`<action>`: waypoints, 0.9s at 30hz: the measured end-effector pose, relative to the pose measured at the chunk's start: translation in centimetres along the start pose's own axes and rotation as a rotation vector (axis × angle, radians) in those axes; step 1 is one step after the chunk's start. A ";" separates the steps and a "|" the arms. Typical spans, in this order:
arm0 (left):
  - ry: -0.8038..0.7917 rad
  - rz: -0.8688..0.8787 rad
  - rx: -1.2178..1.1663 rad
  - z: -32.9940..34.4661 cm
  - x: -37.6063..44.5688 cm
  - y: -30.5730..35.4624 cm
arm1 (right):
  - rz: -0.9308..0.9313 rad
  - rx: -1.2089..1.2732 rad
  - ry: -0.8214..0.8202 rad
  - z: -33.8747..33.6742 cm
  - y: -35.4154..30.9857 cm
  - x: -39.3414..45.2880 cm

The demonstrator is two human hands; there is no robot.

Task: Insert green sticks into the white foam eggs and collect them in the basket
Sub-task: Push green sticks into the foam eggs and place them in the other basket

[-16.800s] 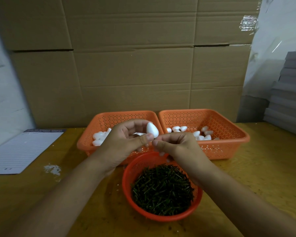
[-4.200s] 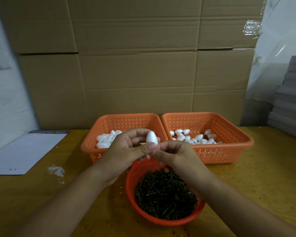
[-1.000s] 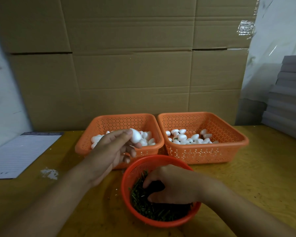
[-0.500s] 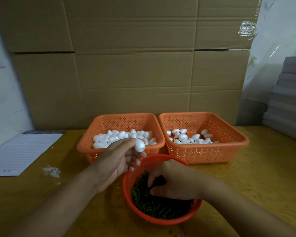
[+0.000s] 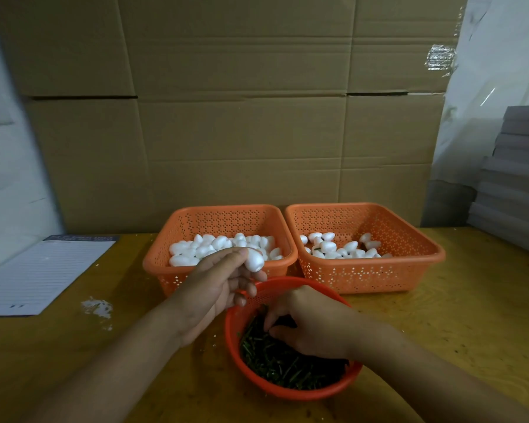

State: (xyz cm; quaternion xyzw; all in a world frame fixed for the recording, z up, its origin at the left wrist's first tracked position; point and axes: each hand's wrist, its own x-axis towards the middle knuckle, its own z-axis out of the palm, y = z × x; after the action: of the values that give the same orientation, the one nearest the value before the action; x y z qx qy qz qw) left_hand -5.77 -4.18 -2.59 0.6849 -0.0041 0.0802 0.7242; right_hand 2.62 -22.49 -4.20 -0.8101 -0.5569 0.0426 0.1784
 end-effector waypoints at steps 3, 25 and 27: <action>0.001 0.007 -0.021 0.0 0.1 0.0 | -0.005 -0.018 0.042 0.1 0.0 -0.4; 0.059 0.118 0.063 0.7 -0.1 -1.2 | 0.101 0.320 0.652 0.2 -1.1 -3.0; 0.062 0.130 0.081 0.7 -0.1 -1.4 | 0.131 0.426 0.659 0.3 -0.9 -3.1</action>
State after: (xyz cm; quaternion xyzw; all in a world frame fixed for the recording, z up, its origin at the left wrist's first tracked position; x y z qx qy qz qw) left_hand -5.63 -4.97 -3.95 0.7092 -0.0228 0.1486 0.6888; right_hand 0.62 -24.96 -4.57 -0.7590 -0.3956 -0.0937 0.5086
